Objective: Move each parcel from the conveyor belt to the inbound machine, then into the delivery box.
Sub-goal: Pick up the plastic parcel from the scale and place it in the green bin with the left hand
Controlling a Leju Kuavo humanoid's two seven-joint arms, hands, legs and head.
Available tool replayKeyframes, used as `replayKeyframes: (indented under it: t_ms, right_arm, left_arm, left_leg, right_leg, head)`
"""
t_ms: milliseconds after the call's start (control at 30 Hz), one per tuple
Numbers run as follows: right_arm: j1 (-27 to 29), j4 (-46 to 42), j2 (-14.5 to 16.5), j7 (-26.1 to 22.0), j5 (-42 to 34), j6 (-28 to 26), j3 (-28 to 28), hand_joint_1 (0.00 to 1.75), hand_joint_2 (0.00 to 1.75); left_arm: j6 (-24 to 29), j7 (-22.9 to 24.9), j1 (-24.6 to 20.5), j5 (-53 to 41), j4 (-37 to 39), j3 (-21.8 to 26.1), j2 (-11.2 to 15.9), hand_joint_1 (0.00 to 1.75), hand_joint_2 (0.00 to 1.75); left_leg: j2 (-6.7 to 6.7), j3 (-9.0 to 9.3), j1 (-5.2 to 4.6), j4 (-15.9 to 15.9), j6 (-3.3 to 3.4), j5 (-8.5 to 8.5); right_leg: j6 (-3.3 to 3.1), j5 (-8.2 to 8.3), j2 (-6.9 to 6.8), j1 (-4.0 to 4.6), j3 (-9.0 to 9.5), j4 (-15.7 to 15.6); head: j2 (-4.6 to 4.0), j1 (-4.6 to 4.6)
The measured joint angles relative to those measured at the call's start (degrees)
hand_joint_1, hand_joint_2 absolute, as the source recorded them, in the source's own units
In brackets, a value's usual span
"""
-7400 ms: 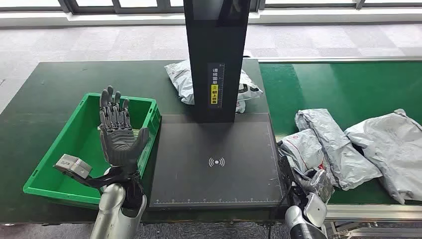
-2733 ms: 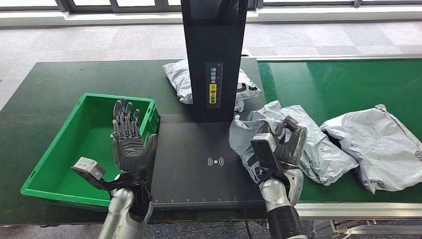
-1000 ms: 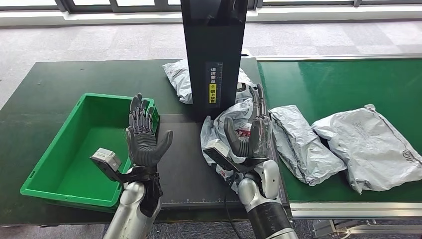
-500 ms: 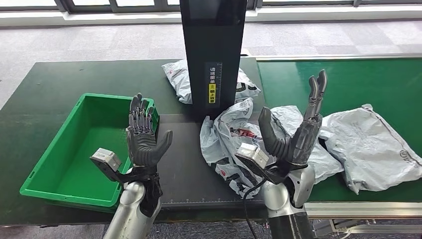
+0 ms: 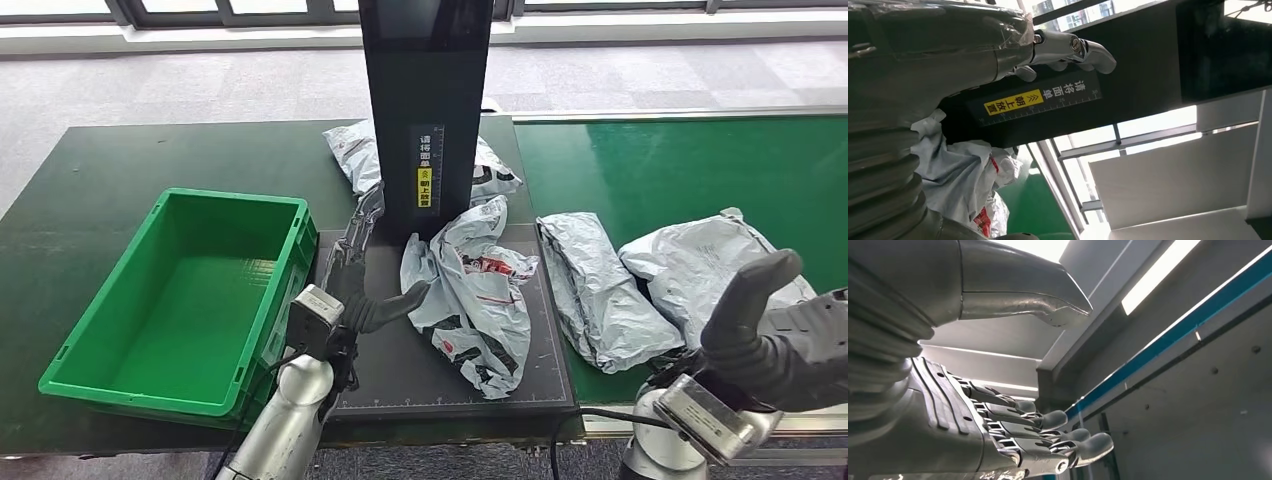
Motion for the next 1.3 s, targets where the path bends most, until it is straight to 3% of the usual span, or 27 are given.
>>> replayKeyframes:
  t_ms: [133,300,467,567,733,1100,1267,1300]
  right_arm:
    - [0.2,-1.9,0.0,-0.1,-0.5,0.0,-0.1,0.0,1.75]
    - [0.3,-2.7,0.0,0.0,0.1,0.0,-0.1,0.0,1.75]
    - [0.3,-2.8,0.0,0.0,0.2,0.0,-0.1,0.0,1.75]
    - [0.3,-2.9,0.0,0.0,0.2,0.0,-0.3,0.0,1.75]
    - [0.5,-3.4,0.0,0.0,0.0,0.0,-1.0,0.0,1.75]
    - [0.6,-3.7,0.0,0.0,-0.5,0.0,-1.0,0.0,1.75]
    - [0.6,-3.7,0.0,0.0,-0.6,0.0,-1.0,0.0,1.75]
    - [0.6,-3.7,0.0,0.0,-0.7,0.0,-1.0,0.0,1.75]
  left_arm:
    - [1.6,4.9,-5.0,-2.5,5.1,-4.0,-1.4,0.0,1.75]
    - [5.1,10.0,-10.8,1.9,12.8,-13.1,-2.5,0.0,1.75]
    - [9.7,14.5,-14.6,4.5,20.3,-21.5,-2.6,0.0,1.75]
    - [12.4,19.7,-16.6,2.3,24.4,-26.1,-2.7,0.0,1.75]
    - [14.3,25.5,-18.6,-0.7,29.0,-32.4,-2.6,0.0,1.75]
    - [16.0,35.4,-20.9,-5.8,34.1,-39.9,-2.6,0.0,1.75]
    - [12.1,43.6,-21.9,-12.9,36.3,-45.1,-2.6,0.0,1.75]
    - [11.2,44.7,-22.1,-13.7,36.6,-46.3,-2.6,0.1,1.75]
  left_leg:
    - [-0.11,-0.03,0.0,0.0,0.01,0.04]
    - [-0.1,-0.02,0.0,0.0,0.0,0.06]
    - [-0.1,-0.03,0.0,0.0,0.01,0.04]
    - [-0.1,-0.03,0.0,0.0,0.01,0.04]
    - [-0.1,-0.04,0.0,0.0,0.01,0.04]
    - [-0.1,-0.04,0.0,0.0,0.01,0.04]
    - [-0.1,-0.03,0.0,0.0,0.01,0.04]
    - [-0.11,-0.03,0.0,0.0,0.01,0.04]
  right_leg:
    - [0.01,0.01,-0.16,0.02,0.07,0.0]
    - [0.05,0.05,-0.1,0.0,0.07,0.0]
    - [0.05,0.05,-0.11,0.0,0.06,0.0]
    - [0.06,0.05,-0.11,0.0,0.05,0.0]
    - [0.06,0.05,-0.11,0.0,0.06,0.0]
    - [0.06,0.05,-0.11,0.0,0.06,0.0]
    - [0.06,0.05,-0.11,0.0,0.07,0.0]
    - [0.06,0.05,-0.11,0.0,0.07,0.0]
  head:
    - [0.0,0.02]
    - [0.0,0.02]
    - [0.0,0.01]
    - [0.0,0.01]
    - [0.0,0.02]
    - [0.0,0.02]
    - [0.0,0.02]
    - [0.0,0.02]
